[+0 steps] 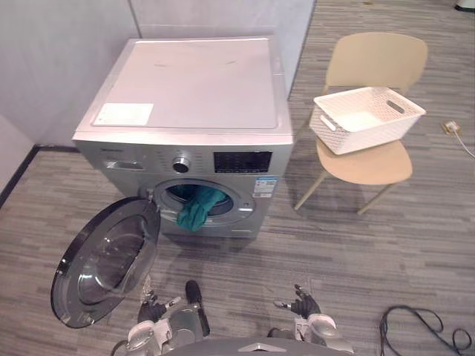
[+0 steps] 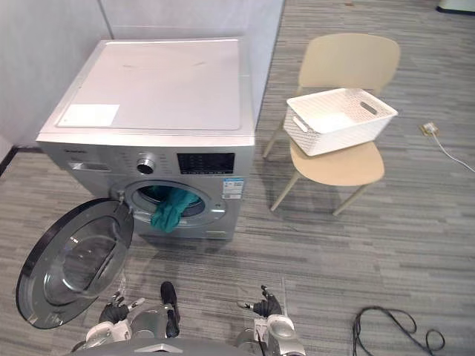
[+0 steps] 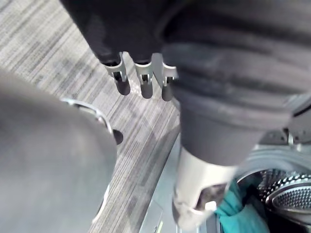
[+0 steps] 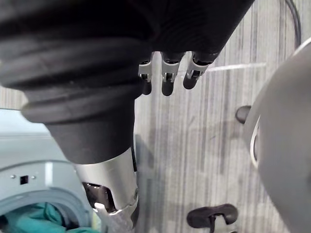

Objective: Pick up the laundry basket with both hands and put the clothes into the washing machine.

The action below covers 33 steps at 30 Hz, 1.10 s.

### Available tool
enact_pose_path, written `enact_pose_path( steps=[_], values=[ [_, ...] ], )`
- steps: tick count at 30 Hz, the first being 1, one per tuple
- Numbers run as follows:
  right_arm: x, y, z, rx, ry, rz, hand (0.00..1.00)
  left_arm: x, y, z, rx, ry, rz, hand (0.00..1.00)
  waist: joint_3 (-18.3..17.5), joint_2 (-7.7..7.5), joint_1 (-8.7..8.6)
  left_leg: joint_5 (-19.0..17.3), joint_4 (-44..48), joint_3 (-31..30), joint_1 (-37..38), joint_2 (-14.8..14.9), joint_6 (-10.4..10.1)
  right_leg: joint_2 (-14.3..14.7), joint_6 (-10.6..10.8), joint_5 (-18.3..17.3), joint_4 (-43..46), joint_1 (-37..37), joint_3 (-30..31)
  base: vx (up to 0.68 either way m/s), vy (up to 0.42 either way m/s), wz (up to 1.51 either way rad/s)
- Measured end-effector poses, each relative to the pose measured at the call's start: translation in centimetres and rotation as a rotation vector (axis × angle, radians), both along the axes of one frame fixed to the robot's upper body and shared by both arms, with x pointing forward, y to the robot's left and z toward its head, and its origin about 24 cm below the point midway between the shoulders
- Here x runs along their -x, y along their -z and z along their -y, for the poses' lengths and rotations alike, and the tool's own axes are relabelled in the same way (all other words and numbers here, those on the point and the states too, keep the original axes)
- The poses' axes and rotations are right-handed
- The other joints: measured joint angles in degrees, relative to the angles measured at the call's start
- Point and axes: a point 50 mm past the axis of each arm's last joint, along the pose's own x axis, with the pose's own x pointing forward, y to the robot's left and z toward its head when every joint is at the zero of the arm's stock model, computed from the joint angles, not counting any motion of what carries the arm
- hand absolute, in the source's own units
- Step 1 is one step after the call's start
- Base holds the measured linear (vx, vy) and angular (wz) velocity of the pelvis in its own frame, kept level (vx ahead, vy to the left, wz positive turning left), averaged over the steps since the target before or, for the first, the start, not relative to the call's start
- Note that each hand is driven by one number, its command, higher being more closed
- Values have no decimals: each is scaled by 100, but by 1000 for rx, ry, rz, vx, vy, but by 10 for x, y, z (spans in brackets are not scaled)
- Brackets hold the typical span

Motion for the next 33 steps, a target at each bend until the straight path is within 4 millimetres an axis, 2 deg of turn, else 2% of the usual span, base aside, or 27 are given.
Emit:
enact_pose_path(
  steps=[3, 4, 5, 7, 9, 11, 13, 15, 17, 18, 19, 20, 21, 22, 23, 24, 26, 27, 29, 30, 31, 32, 33],
  values=[
    [-4, 1, -2, 15, -29, -16, 0, 10, 4, -10, -3, -58, -33, 0, 73, -24, 23, -150, 453, -279, -6, -68, -49, -117, 20, 0, -36, 249, -61, 29, 52, 8],
    [-6, 0, 0, 19, -27, -12, 0, 20, 7, -11, 0, -68, -67, 0, 72, -4, 12, -134, 520, -508, -3, -143, -75, -145, 40, -13, -37, 313, -65, -6, -3, 10],
    [-7, -1, 2, 20, -12, -6, 0, 31, 10, -12, 10, -95, -100, 0, 37, 50, -14, -59, 447, -744, 1, -210, -186, -162, 50, -6, -41, 329, -90, -15, -9, 17],
    [-7, -1, 5, 20, 6, -6, 0, 41, 12, -12, 22, -127, -123, 0, 25, 61, -36, 136, 58, -1089, 93, -314, -385, -203, 8, 38, -147, 337, -230, -58, 43, 25],
    [0, 2, 5, 16, 15, -29, 0, 49, 14, -10, 33, -147, -151, 0, 21, 71, -25, -232, 89, -1132, 153, -349, -238, -220, 35, 108, -234, 390, -345, -41, 66, 16],
    [6, 4, 7, 10, 35, -41, 0, 60, 16, -11, 33, -156, -185, 0, -11, 50, -27, -161, -36, -1147, 216, -448, -155, -202, 108, 163, -364, 496, -378, -13, 43, 15],
    [8, 7, 3, -30, 76, -54, 0, 56, 15, -13, 23, -147, -178, 0, -18, 18, -16, -78, -225, -1164, 212, -542, -109, -205, 119, 279, -595, 535, -409, -17, 72, 16],
    [1, 5, -1, -60, 90, -33, 0, 52, 14, -17, 10, -136, -168, 0, 33, -12, -11, -81, -176, -1203, 94, -600, -55, -222, 148, 306, -638, 533, -499, -29, 78, 28],
    [-15, 0, -6, -74, 76, 2, 0, 37, 10, -18, 0, -122, -122, 0, 157, 17, -29, -186, -64, -1014, -177, -570, 105, -239, 152, 318, -611, 531, -758, -48, 73, 68],
    [-29, -5, -8, -92, 84, 38, 0, 24, 6, -18, -8, -122, -76, 0, 194, 37, -29, -336, -42, -486, -322, -452, 246, -271, 121, 364, -627, 425, -981, -43, 86, 91],
    [-51, -14, -12, -114, 87, 95, 0, 10, 1, -17, -14, -111, -24, 0, 336, -49, -5, -435, 53, 215, -466, -276, 312, -384, 128, 391, -631, 312, -1151, -27, 72, 87],
    [-65, -21, -13, -117, 84, 134, 0, 3, 0, -16, -13, -102, -6, 0, 430, 4, -4, -412, 168, 529, -544, -146, 425, -413, 167, 367, -602, 256, -1193, -8, 85, 51],
    [-92, -37, -18, -139, 87, 207, 0, -4, -2, -11, -4, -87, 9, 0, 591, 192, 55, -347, 263, 947, -632, 60, 416, -397, 226, 331, -447, 137, -1259, -15, 44, 27],
    [-109, -48, -26, -166, 81, 258, 0, -8, -4, -8, 2, -89, 33, 0, 708, 209, 83, -342, 252, 984, -741, 42, 415, -454, 237, 322, -367, 11, -1270, -4, 81, 15],
    [-130, -62, -45, -225, 76, 319, 0, -15, -10, -9, -5, -92, 78, 0, 769, 137, 212, -248, 266, 1026, -1003, -16, 443, -577, 218, 323, -170, -330, -1281, 24, 61, 10],
    [-134, -65, -49, -242, 75, 331, 0, -17, -11, -10, -6, -95, 89, 0, 782, 117, 242, -210, 289, 1026, -1077, -18, 448, -604, 232, 301, -94, -408, -1294, 65, 89, 19],
    [-166, -94, -83, -340, 36, 427, 0, -30, -20, -11, -10, -104, 161, 0, 1088, -20, 307, -259, 538, 914, -1517, -172, 571, -1034, 218, -122, 785, -943, -1393, 110, 70, 48],
    [-174, -103, -88, -359, 34, 453, 0, -34, -22, -13, -12, -107, 180, 0, 1204, -48, 316, -310, 661, 895, -1611, -212, 610, -1170, 206, -225, 1085, -1059, -1405, 100, 37, 50],
    [-206, -144, -109, -401, 0, 558, 0, -40, -26, -13, -18, -91, 206, 0, 1438, 21, 341, -657, 1392, 752, -2278, -219, 690, -1683, -90, -451, 2453, -1914, -1288, 45, 34, 36],
    [-213, -155, -113, -411, -8, 582, 0, -41, -27, -14, -21, -85, 208, 0, 1447, 37, 341, -726, 1549, 736, -2483, -217, 717, -1775, -200, -470, 2787, -2176, -1097, 47, 44, 38],
    [-226, -174, -117, -433, -11, 626, 0, -45, -29, -13, -28, -62, 217, 0, 1554, 118, 347, -782, 1802, 682, -2744, -213, 833, -1869, -450, -452, 3252, -2574, -735, 55, 10, 43],
    [-238, -192, -113, -425, 7, 665, 0, -51, -32, -12, -27, -48, 240, 0, 1684, 237, 354, -823, 1905, 554, -2910, -206, 892, -1920, -691, -370, 3570, -2795, -510, 50, -22, 40],
    [-243, -201, -108, -416, 18, 691, 0, -54, -34, -10, -22, -47, 255, 0, 1734, 292, 409, -823, 1897, 493, -2978, -196, 896, -1928, -877, -418, 3688, -2956, -407, 32, -43, 28]
  ],
)
